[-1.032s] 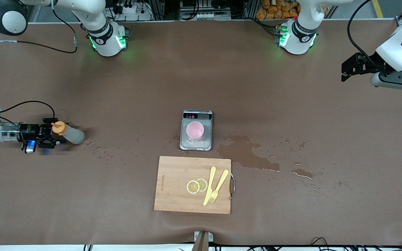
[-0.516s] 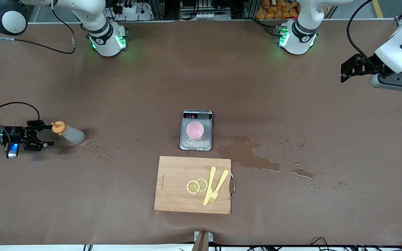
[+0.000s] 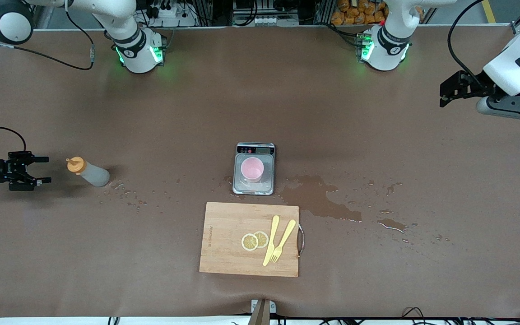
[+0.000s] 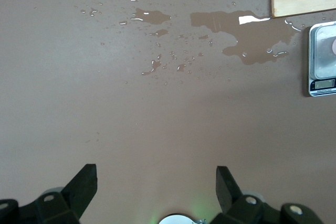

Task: Add sauce to pink cup with both arms

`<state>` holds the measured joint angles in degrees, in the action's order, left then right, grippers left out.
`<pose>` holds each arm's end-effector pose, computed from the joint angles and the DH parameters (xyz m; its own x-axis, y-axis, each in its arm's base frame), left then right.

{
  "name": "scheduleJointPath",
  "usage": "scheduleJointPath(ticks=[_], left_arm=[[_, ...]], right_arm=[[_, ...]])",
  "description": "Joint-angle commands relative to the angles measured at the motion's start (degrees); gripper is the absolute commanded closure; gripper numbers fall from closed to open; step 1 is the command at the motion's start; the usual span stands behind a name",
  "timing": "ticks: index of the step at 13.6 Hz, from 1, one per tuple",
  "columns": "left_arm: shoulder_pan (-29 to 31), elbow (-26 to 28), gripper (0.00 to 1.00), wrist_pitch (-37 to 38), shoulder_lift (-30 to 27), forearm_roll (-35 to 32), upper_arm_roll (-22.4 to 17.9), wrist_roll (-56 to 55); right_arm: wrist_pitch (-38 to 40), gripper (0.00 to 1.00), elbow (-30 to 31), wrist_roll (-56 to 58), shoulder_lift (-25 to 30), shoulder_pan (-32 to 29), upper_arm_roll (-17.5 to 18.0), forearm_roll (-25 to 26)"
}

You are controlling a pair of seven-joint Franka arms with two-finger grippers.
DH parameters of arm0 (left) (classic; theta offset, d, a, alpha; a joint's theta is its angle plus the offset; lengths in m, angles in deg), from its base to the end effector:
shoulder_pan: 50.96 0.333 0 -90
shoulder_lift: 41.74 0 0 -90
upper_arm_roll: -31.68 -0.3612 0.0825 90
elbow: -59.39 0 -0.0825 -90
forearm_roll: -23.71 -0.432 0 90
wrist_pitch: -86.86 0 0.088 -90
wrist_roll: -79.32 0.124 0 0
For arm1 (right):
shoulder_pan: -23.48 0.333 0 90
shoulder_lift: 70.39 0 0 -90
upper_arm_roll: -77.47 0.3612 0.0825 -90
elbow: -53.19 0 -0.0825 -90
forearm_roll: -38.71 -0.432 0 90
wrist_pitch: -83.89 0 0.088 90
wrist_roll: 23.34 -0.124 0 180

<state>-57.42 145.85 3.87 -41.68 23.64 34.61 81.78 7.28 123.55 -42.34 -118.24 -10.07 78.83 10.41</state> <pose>0.5814 -0.0960 0.6735 0.9768 -0.2049 -0.0616 -0.2052 -0.9787 0.0015 0.6552 -0.3385 0.2477 0.4529 -0.4917 -0.7437 -0.8534 -0.4804 -0.2021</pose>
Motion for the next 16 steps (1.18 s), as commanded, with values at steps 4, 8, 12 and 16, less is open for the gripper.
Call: scheduleJointPath(ticks=[4,8,12,16], left_arm=[[-0.2,-0.9,0.0,0.6,0.1,0.9,-0.1,0.9],[-0.6,-1.6,0.0,0.6,0.1,0.9,0.2,0.3],[-0.7,-1.9,0.0,0.6,0.1,0.9,0.2,-0.1],[-0.6,-1.9,0.0,0.6,0.1,0.8,0.2,-0.3]], right_arm=[[5.8,0.0,-7.2,-7.1,2.8,5.1,0.6,6.0],[7.2,0.0,-7.9,-7.5,5.4,9.9,0.8,8.9],[7.3,0.0,-7.8,-7.6,11.8,16.6,0.8,11.1],[8.6,0.0,-7.3,-7.1,15.4,24.9,0.8,16.3]])
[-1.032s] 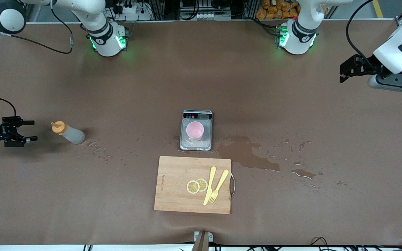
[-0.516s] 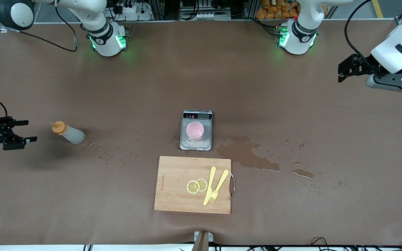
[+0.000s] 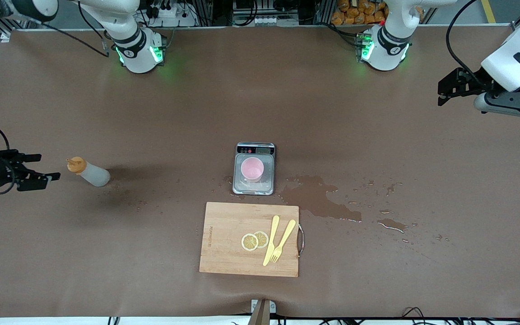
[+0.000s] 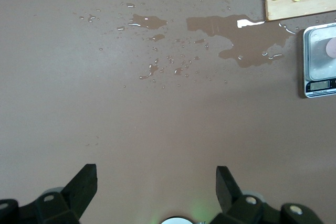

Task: Add sauce to pink cup with both arms

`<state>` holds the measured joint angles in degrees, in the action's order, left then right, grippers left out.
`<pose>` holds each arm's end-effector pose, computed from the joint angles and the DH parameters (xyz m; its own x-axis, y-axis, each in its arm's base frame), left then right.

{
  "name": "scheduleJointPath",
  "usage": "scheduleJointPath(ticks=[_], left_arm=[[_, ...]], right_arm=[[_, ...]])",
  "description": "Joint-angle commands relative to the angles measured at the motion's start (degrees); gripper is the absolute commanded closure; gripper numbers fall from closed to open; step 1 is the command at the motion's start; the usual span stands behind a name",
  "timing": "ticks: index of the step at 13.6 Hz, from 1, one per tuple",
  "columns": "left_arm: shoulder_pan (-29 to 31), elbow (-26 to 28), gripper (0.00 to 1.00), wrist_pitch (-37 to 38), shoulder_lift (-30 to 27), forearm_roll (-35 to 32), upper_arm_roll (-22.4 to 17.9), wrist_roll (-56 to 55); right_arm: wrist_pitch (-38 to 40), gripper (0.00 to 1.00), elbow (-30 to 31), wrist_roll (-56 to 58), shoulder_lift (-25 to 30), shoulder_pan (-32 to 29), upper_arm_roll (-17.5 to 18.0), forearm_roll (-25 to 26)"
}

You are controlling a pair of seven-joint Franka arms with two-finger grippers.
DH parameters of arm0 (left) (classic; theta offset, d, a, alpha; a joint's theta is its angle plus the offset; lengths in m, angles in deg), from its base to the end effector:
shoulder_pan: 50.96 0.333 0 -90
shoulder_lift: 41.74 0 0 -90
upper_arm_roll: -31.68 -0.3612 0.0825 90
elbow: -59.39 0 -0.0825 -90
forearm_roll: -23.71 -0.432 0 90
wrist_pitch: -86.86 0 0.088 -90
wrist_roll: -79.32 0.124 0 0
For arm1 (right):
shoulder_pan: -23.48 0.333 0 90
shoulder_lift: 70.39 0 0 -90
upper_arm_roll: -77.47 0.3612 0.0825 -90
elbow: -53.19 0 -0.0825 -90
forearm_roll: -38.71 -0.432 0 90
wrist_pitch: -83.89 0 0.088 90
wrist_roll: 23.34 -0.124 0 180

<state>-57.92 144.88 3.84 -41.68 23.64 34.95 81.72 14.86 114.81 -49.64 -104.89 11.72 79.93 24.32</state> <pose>0.5803 -0.1045 0.6821 0.9749 -0.2183 -0.0442 -0.2185 -0.9758 0.0007 0.7283 -0.0913 0.4752 0.7194 -0.4653 -0.5157 -0.5660 -0.8231 -0.0469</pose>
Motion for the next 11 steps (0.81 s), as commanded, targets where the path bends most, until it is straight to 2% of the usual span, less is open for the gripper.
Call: scheduleJointPath(ticks=[1,5,7,11], left_arm=[[0.0,-0.9,0.0,0.6,0.2,0.9,-0.2,-0.4],[0.2,-0.9,0.0,0.5,0.8,2.2,-0.2,-0.4],[0.4,-0.9,0.0,0.4,0.9,2.6,-0.2,-0.4],[0.3,-0.9,0.0,0.3,0.9,2.2,-0.3,-0.4]], right_arm=[[2.3,0.0,1.3,-0.3,2.4,4.7,-0.3,2.5],[2.5,0.0,2.1,0.2,8.5,10.1,-0.8,4.1],[1.0,0.0,3.8,2.4,13.3,10.0,-0.7,5.6],[-6.2,0.0,18.3,9.7,28.8,8.4,-0.7,7.4]])
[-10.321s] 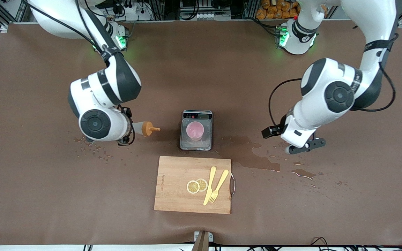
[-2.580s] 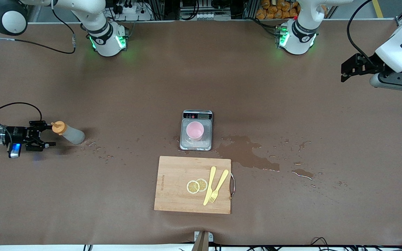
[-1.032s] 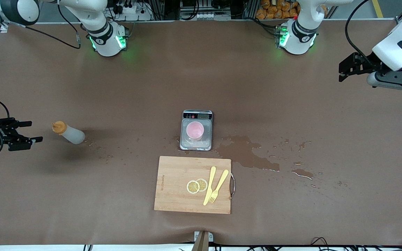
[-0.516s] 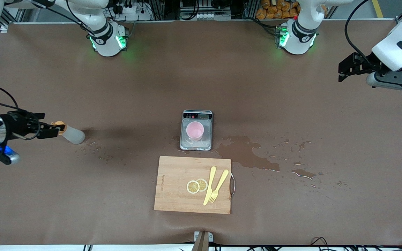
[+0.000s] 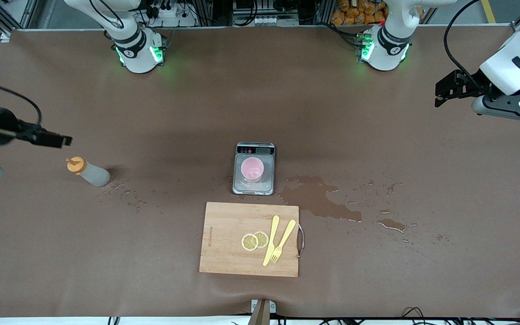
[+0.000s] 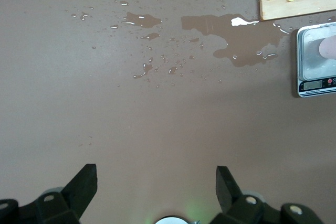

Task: Add sauce to pink cup with both arms

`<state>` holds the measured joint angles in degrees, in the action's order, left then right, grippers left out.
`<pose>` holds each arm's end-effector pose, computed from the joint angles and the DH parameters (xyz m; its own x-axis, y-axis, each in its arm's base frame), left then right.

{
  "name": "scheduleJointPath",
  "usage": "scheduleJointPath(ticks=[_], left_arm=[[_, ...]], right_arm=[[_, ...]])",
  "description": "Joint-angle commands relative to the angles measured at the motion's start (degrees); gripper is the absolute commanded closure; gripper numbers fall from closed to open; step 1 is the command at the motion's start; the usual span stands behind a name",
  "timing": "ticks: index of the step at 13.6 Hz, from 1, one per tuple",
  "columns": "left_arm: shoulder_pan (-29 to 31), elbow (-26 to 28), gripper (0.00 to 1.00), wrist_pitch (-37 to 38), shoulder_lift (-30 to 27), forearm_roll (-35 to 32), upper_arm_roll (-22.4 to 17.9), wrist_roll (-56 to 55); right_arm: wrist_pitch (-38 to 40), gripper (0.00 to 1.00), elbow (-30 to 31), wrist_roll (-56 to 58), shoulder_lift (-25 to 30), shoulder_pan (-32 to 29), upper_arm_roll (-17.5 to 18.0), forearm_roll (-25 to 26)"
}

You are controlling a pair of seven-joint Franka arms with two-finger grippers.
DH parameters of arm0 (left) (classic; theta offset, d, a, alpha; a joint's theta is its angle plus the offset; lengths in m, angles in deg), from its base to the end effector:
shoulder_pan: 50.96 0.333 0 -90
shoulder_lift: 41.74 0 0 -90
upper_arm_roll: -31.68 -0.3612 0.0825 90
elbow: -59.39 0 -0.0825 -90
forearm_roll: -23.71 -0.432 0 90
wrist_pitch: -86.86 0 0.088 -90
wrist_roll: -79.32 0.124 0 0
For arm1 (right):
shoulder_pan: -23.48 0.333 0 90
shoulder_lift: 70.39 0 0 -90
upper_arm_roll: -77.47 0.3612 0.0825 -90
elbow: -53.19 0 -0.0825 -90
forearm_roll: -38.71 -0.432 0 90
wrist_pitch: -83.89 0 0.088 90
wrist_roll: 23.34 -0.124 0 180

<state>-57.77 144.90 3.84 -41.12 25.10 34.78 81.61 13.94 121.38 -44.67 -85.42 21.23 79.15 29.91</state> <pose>0.5836 -0.1051 0.6762 0.9754 -0.2140 -0.0532 -0.2128 -0.9767 0.0269 0.6497 0.0129 0.6544 0.9093 -0.3186 -0.2676 -0.3473 -0.9354 -0.0667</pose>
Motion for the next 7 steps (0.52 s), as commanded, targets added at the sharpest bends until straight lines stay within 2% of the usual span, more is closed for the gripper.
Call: scheduleJointPath(ticks=[1,4,7], left_arm=[[0.2,-0.9,0.0,0.3,0.3,0.5,-0.1,-0.3],[0.3,-0.7,0.0,0.3,0.3,0.4,-0.1,0.0],[0.3,-0.8,0.0,0.1,0.3,0.3,-0.3,0.6]], right_arm=[[-8.2,0.0,15.4,7.8,12.1,-2.3,0.0,1.8],[-17.0,0.0,25.7,12.2,19.1,-2.9,-0.9,1.9],[-20.0,0.0,25.2,12.2,18.6,-2.5,-0.8,3.5]])
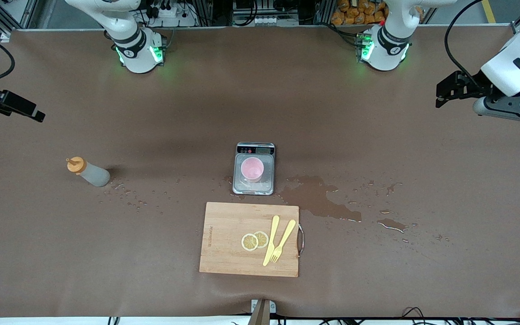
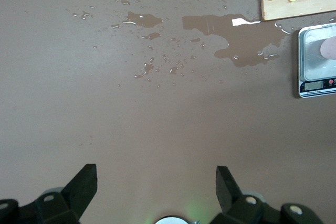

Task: Add sauce to pink cup with both arms

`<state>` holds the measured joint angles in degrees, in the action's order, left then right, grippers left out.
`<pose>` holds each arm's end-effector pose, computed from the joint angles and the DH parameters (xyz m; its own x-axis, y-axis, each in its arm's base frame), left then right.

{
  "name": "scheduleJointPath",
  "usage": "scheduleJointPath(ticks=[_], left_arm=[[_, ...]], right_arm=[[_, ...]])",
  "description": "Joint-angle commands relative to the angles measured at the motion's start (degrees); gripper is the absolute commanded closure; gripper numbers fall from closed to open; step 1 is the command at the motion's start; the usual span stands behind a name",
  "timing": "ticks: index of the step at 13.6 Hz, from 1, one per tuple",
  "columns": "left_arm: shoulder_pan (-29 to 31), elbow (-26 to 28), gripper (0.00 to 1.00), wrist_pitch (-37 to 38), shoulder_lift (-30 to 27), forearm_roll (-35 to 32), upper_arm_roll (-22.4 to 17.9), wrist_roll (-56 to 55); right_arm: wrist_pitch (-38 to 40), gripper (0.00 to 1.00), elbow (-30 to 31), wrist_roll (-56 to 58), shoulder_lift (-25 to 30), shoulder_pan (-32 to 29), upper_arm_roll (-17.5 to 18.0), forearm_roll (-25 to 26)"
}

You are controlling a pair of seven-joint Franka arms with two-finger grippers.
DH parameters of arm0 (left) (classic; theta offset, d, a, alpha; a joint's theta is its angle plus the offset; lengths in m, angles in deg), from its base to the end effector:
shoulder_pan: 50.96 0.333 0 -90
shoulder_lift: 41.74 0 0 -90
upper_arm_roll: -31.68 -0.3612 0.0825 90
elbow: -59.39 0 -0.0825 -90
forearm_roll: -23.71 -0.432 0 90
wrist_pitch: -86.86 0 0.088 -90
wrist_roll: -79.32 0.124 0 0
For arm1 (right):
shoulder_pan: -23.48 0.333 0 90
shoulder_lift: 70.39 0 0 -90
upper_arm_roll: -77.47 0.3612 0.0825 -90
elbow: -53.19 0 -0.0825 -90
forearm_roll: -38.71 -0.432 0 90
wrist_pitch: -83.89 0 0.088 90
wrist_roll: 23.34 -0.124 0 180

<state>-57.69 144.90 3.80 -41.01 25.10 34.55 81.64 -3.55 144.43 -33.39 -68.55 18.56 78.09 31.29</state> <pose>0.5849 -0.1020 0.6751 0.9764 -0.2092 -0.0544 -0.2080 -0.9778 0.0271 0.5853 -0.0273 0.6578 0.9690 -0.2407 -0.0558 -0.2459 -0.9617 -0.1209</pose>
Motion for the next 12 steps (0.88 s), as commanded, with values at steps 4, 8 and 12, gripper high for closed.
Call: scheduleJointPath(ticks=[4,8,12], left_arm=[[0.3,-0.7,0.0,0.1,0.1,0.3,-0.1,0.6],[0.2,-0.7,0.0,0.1,0.1,0.3,-0.2,0.6],[0.2,-0.7,0.0,0.1,0.1,0.3,-0.2,0.7]], right_arm=[[-3.0,0.0,-2.6,1.3,-1.3,0.8,0.2,3.4],[-5.8,0.0,-3.3,5.9,-2.3,3.6,0.2,6.0],[-6.5,0.0,-3.3,6.5,-2.7,3.6,0.3,6.0]])
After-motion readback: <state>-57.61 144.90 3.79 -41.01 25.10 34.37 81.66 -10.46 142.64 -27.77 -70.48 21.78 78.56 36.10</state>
